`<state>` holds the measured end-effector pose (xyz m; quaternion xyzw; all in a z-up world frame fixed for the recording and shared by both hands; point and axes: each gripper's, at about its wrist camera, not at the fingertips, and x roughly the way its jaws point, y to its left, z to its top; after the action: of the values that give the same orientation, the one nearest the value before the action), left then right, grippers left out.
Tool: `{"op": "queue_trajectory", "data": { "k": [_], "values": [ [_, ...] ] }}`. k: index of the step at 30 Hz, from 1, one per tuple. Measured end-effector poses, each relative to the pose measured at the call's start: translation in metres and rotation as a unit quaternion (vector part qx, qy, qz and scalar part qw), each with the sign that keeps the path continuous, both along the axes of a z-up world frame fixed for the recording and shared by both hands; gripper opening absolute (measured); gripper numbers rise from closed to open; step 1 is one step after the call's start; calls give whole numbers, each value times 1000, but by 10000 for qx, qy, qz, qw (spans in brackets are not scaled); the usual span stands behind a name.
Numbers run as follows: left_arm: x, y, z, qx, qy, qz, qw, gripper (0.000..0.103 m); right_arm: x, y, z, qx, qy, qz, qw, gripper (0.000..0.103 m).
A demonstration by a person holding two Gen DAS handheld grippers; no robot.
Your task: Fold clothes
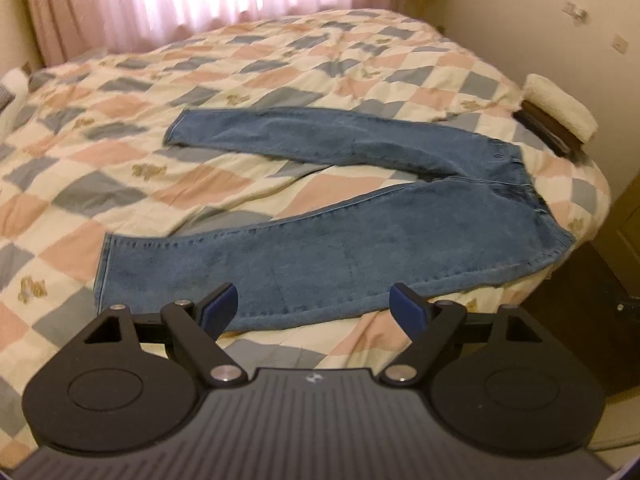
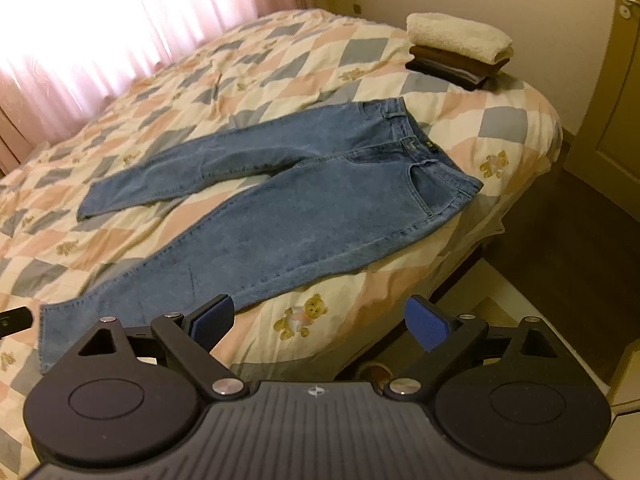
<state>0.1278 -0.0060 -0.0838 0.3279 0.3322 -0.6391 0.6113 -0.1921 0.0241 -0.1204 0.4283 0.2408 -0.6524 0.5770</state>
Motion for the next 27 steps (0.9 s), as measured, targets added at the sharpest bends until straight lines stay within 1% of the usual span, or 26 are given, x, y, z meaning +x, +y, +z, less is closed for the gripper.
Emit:
{"op": "queue_trajectory", "data": {
  "k": [7, 11, 22, 24, 27],
  "values": [
    [27, -19, -32, 455, -71, 569, 9973, 81, -4, -36, -22, 292, 112, 203, 9993, 95],
    [29, -41, -44, 648, -224, 784, 9946, 81, -11, -62, -32, 462, 146, 313, 9983, 95],
    [-25, -140, -65, 1102, -522, 985, 9876, 81, -60, -158, -53, 949, 102, 584, 9937, 95],
    [-35, -155, -65, 1136, -521, 1022, 9869, 81, -69, -176, -56, 1038, 94, 633, 9925, 95],
    [-47, -170, -63, 1151, -526, 1082, 9860, 81, -63, -176, -55, 1016, 53, 579, 9931, 95]
  ]
}}
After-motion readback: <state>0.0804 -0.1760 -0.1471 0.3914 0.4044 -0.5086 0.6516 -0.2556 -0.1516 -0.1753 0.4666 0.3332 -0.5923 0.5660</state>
